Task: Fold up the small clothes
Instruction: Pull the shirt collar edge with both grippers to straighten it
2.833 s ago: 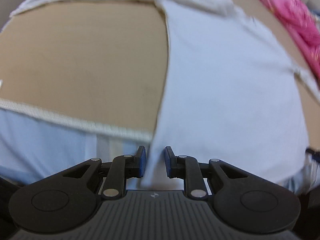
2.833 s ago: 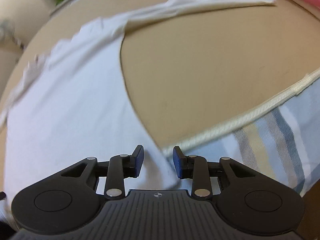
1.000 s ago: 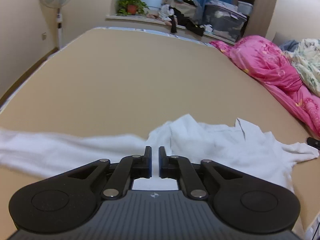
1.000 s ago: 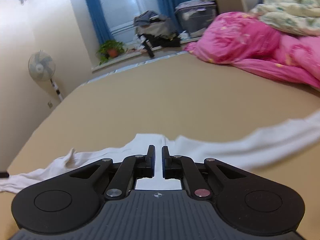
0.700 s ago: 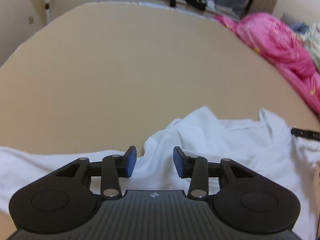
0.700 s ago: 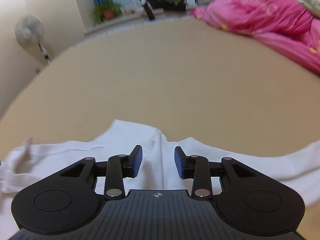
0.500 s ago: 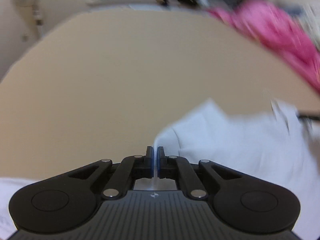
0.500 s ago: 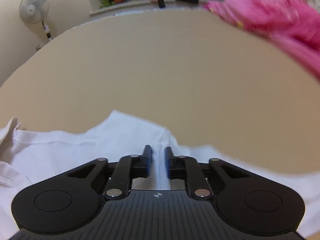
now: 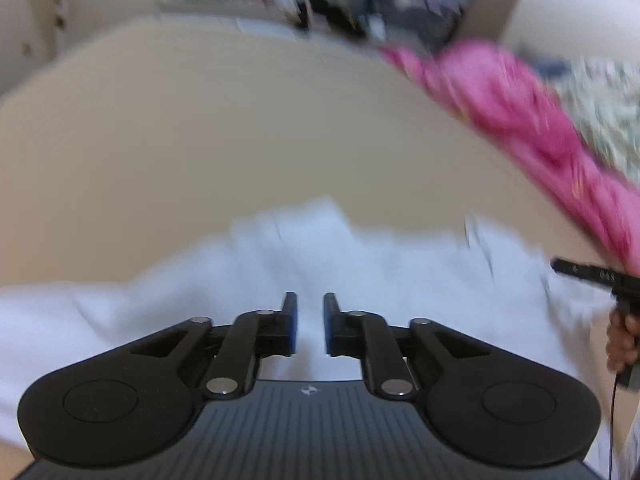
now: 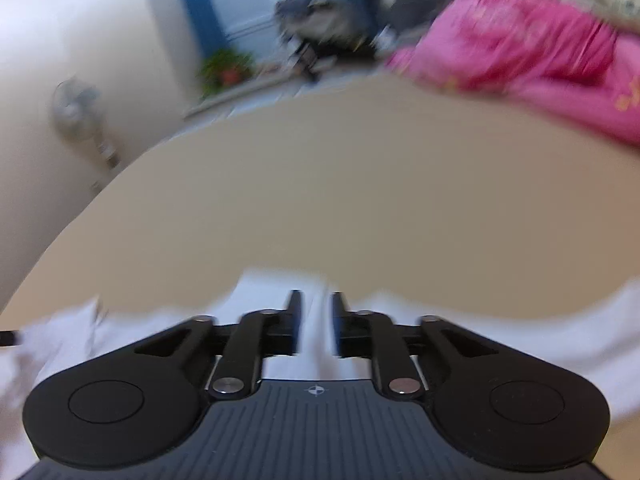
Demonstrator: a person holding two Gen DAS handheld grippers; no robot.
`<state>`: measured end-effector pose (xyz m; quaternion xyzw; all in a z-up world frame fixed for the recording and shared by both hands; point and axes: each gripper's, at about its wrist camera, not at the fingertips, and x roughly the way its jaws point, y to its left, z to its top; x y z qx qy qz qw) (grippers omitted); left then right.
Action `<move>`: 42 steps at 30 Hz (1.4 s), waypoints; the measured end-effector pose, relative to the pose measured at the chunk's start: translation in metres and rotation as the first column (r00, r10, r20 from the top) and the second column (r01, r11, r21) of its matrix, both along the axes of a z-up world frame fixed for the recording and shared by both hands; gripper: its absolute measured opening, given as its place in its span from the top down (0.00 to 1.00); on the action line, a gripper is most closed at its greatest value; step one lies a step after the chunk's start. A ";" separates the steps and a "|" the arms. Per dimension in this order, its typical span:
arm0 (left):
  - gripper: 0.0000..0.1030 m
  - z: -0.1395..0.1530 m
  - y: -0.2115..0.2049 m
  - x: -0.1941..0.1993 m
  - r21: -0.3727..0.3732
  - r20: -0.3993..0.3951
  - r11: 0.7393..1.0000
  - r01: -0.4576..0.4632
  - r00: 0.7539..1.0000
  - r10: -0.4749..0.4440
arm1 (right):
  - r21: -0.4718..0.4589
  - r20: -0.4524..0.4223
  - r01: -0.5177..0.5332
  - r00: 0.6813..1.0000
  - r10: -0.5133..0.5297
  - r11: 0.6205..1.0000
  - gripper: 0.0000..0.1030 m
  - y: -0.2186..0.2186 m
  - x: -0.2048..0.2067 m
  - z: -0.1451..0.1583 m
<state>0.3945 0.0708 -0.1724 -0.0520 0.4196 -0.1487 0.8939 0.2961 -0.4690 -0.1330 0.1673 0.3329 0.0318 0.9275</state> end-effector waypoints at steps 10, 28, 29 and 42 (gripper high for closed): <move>0.80 0.035 -0.029 -0.106 0.102 -0.022 0.995 0.005 1.000 -0.002 | 0.022 -0.159 -0.007 0.987 0.010 1.000 0.68 0.020 -0.110 0.017; 0.69 0.027 -0.022 -0.301 0.260 -0.145 0.965 -0.024 0.987 0.064 | -0.095 -0.352 0.029 0.934 -0.061 0.995 0.56 0.019 -0.260 0.043; 0.69 0.033 -0.022 -0.308 0.262 -0.109 0.965 -0.024 0.993 0.054 | -0.085 -0.310 0.034 0.949 -0.059 0.996 0.56 0.019 -0.266 0.052; 0.56 0.031 -0.022 -0.308 0.214 -0.085 0.970 -0.118 0.987 0.139 | -0.060 0.007 0.080 0.997 -0.079 0.995 0.53 0.045 -0.321 0.109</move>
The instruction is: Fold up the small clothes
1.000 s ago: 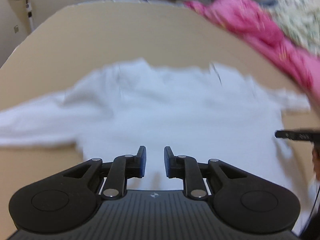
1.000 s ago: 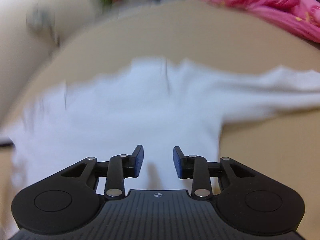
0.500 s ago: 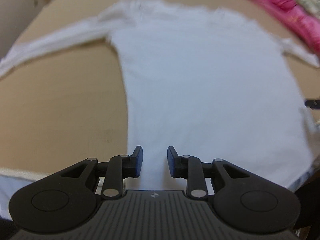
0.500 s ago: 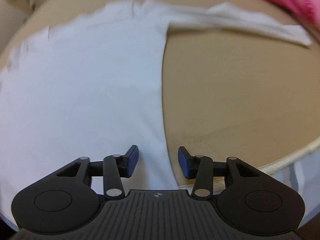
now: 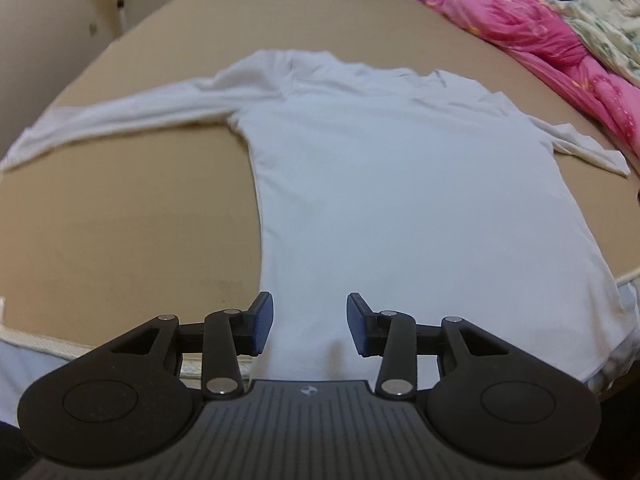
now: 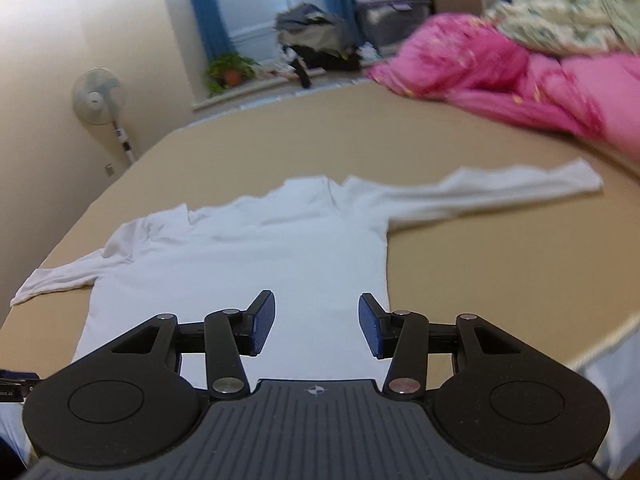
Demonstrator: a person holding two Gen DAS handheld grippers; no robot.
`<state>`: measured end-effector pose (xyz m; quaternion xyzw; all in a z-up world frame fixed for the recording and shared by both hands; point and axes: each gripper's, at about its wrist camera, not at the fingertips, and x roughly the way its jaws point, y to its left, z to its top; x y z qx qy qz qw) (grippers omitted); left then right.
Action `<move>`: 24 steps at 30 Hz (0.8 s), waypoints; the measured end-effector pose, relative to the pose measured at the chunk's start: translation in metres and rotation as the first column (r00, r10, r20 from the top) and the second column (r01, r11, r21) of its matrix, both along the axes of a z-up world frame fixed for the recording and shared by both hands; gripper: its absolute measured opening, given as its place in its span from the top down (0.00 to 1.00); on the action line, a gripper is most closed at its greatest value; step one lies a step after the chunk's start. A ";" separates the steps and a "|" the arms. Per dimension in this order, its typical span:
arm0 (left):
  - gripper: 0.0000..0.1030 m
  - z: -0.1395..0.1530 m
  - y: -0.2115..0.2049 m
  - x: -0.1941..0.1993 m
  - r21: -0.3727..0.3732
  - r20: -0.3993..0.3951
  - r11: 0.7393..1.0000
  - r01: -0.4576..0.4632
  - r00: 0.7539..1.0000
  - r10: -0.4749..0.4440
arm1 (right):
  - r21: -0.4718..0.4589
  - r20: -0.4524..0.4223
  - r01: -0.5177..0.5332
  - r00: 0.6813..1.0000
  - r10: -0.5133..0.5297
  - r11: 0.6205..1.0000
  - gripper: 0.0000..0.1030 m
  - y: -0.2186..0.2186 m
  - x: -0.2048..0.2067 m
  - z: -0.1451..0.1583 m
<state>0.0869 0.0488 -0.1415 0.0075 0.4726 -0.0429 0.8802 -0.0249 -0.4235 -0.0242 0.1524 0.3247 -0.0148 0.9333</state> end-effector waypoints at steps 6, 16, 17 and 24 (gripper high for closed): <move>0.56 -0.039 0.002 0.017 -0.040 -0.237 0.999 -0.018 0.971 0.008 | -0.106 -0.395 -0.067 0.918 0.020 0.992 0.53 0.016 0.027 -0.069; 0.54 -0.032 0.000 0.014 -0.005 -0.207 1.000 0.016 0.978 -0.016 | -0.077 -0.471 -0.044 0.882 0.003 0.996 0.52 0.001 0.027 -0.093; 0.54 -0.033 -0.002 0.014 0.011 -0.208 1.000 0.016 0.978 -0.013 | -0.079 -0.456 -0.046 0.890 0.005 0.996 0.52 0.001 0.026 -0.092; 0.47 -0.019 -0.005 0.010 0.049 -0.127 0.999 0.021 0.992 -0.015 | -0.105 -0.257 0.003 0.966 -0.030 0.995 0.52 0.001 0.014 -0.061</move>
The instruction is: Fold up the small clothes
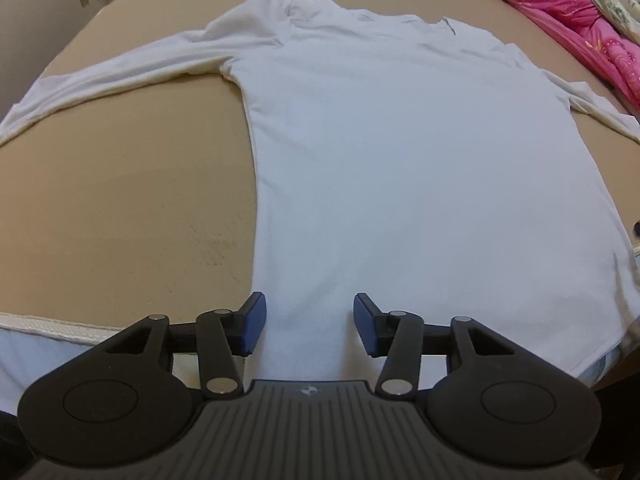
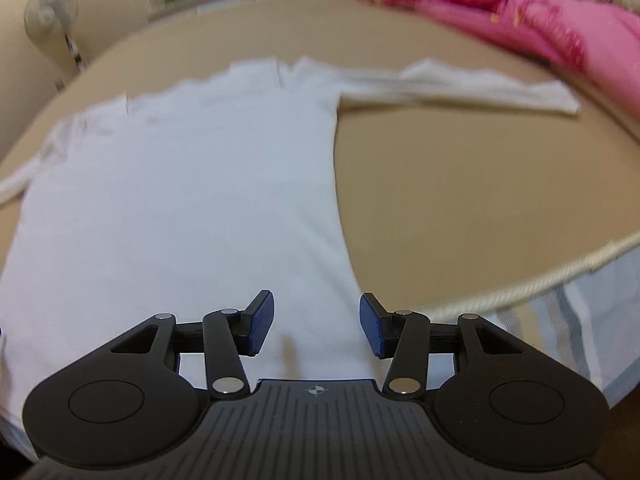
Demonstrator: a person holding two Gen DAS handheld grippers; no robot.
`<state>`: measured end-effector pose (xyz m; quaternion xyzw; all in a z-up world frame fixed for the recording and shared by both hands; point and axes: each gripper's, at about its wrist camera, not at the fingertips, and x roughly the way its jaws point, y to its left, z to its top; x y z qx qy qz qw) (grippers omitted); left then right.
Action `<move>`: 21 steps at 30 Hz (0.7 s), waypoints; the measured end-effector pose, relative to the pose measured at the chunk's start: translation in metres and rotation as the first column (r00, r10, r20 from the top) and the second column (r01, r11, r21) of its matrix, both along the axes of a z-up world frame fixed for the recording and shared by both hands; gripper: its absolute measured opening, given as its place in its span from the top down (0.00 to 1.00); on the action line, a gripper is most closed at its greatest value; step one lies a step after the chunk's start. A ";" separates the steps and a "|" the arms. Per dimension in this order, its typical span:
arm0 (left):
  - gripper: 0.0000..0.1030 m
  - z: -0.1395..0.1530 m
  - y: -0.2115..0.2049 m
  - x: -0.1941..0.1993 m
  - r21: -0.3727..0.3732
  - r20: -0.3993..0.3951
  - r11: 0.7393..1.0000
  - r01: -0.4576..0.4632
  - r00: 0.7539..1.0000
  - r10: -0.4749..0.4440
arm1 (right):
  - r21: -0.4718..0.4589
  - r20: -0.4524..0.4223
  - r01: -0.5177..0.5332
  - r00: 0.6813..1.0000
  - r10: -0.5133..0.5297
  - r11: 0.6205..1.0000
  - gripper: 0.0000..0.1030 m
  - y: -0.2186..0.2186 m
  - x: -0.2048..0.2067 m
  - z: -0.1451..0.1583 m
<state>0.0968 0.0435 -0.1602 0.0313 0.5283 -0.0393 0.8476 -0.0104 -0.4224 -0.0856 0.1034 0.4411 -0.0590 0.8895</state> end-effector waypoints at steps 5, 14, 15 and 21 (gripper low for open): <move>0.47 0.005 -0.001 -0.004 -0.002 0.006 1.000 -0.006 1.000 0.006 | -0.078 0.154 -0.006 0.988 0.018 0.997 0.52 0.001 -0.005 0.023; 0.45 0.009 -0.008 0.005 0.027 0.068 0.999 -0.019 0.998 0.017 | -0.030 0.312 0.088 0.947 -0.074 0.996 0.78 -0.073 0.010 0.065; 0.45 0.011 -0.009 0.007 0.025 0.080 1.000 -0.016 0.997 0.014 | -0.021 0.312 0.111 0.945 -0.099 0.994 0.79 -0.086 0.014 0.062; 0.45 0.010 -0.025 0.021 0.037 0.117 0.999 0.004 0.993 -0.009 | 0.157 0.215 0.279 0.926 -0.309 0.947 0.77 -0.151 0.028 0.023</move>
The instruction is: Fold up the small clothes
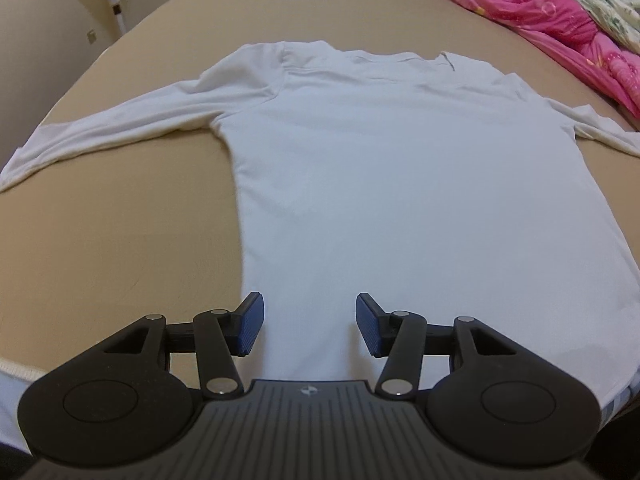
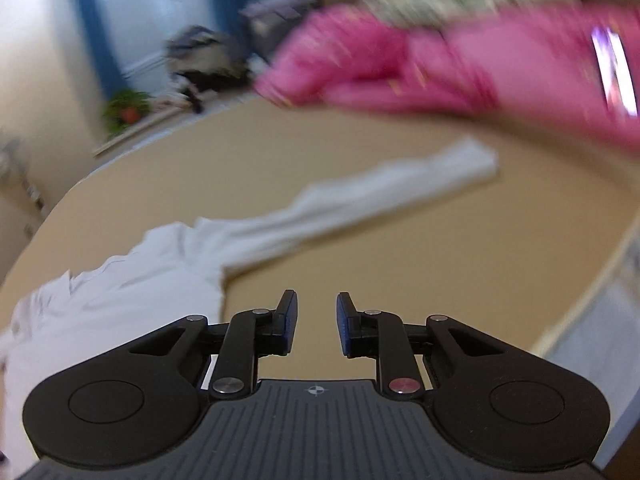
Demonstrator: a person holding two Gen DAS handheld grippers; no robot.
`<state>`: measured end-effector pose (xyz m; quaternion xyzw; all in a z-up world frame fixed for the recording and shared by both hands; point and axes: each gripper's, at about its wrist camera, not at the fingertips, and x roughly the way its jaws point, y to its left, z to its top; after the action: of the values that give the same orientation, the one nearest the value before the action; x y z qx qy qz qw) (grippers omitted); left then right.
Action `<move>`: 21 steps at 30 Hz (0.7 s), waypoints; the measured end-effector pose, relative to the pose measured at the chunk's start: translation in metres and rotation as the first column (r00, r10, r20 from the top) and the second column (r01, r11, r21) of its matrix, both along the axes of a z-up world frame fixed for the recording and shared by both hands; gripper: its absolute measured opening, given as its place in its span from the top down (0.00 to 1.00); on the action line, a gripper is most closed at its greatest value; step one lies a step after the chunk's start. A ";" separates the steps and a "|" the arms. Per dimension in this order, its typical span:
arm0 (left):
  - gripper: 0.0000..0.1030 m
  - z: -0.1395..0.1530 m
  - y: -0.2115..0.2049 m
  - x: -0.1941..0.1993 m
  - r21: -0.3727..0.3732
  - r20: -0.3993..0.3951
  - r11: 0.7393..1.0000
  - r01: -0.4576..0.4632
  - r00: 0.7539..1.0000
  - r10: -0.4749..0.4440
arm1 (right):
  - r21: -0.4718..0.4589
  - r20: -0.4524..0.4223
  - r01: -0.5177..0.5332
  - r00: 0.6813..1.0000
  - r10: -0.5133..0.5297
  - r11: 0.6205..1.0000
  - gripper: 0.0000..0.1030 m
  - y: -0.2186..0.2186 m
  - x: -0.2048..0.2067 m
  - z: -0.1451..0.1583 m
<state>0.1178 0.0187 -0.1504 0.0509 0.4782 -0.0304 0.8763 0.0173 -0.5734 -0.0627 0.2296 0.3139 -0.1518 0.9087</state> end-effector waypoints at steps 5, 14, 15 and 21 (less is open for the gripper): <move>0.45 -0.014 -0.008 0.013 -0.009 -0.039 0.999 0.035 0.999 -0.036 | 0.034 0.007 0.045 0.999 -0.045 0.998 0.77 -0.023 0.013 -0.018; 0.35 -0.034 -0.010 0.023 0.019 -0.060 0.997 0.078 0.995 -0.077 | 0.170 0.093 0.197 0.972 -0.215 0.965 0.79 -0.098 0.045 -0.054; 0.33 -0.034 -0.010 0.022 0.011 -0.059 0.997 0.075 0.996 -0.074 | 0.195 0.094 0.225 0.965 -0.247 0.955 0.79 -0.109 0.049 -0.062; 0.27 -0.038 -0.011 0.024 -0.005 -0.039 0.996 0.084 0.996 -0.084 | 0.340 0.146 0.356 0.895 -0.423 0.871 0.70 -0.170 0.077 -0.106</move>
<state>0.1421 0.0077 -0.1882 0.0688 0.4925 -0.0690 0.8648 0.0946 -0.7438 -0.1690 0.4406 0.1801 -0.2566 0.8412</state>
